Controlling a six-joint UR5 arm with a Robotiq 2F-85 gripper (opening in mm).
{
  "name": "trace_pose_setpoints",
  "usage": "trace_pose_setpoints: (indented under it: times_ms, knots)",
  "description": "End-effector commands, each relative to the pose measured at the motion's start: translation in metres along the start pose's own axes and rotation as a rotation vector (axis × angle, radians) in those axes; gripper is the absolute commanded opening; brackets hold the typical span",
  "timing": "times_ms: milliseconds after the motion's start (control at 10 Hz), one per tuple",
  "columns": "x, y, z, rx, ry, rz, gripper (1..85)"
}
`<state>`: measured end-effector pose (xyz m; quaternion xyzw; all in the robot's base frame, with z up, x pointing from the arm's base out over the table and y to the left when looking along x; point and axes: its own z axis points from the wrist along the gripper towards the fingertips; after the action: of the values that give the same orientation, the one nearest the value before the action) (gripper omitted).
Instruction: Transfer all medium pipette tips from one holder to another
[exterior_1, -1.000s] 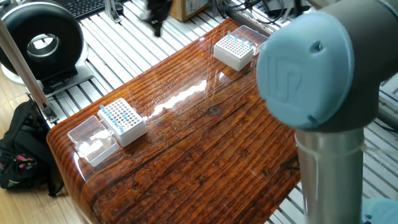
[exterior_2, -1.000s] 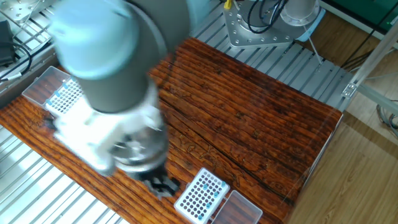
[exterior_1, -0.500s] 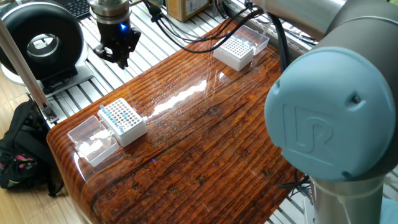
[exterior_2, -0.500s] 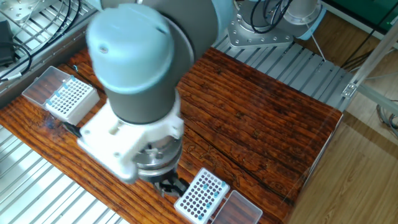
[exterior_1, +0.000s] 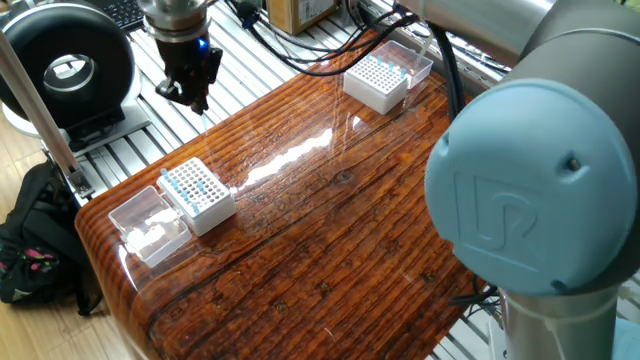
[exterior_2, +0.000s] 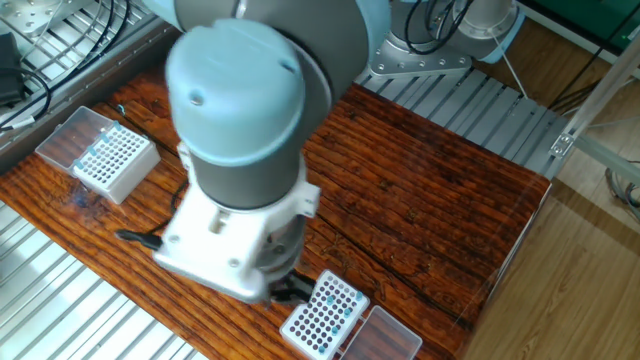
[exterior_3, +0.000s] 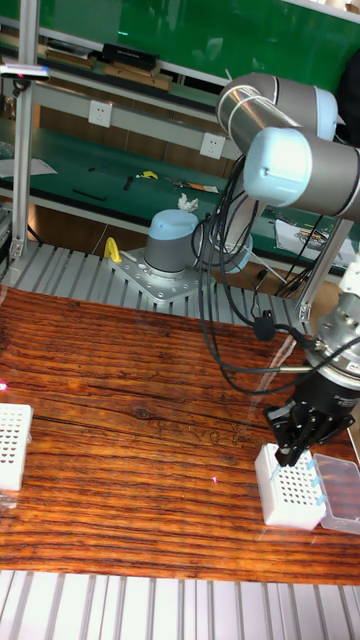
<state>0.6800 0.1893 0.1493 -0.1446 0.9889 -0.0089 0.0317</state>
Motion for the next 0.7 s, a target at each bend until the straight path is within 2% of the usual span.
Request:
trace_pose_setpoints:
  times_ms: [0, 100, 300, 400, 600]
  knots:
    - [-0.002, 0.066, 0.010, -0.073, -0.025, 0.091, 1.3]
    - [0.001, 0.083, 0.012, -0.100, -0.024, 0.127, 1.3]
    - [0.010, 0.081, 0.018, -0.048, -0.019, 0.139, 1.3]
    - [0.010, 0.081, 0.018, -0.046, -0.019, 0.137, 1.3]
    - [0.008, 0.069, 0.018, -0.010, -0.023, 0.126, 1.3]
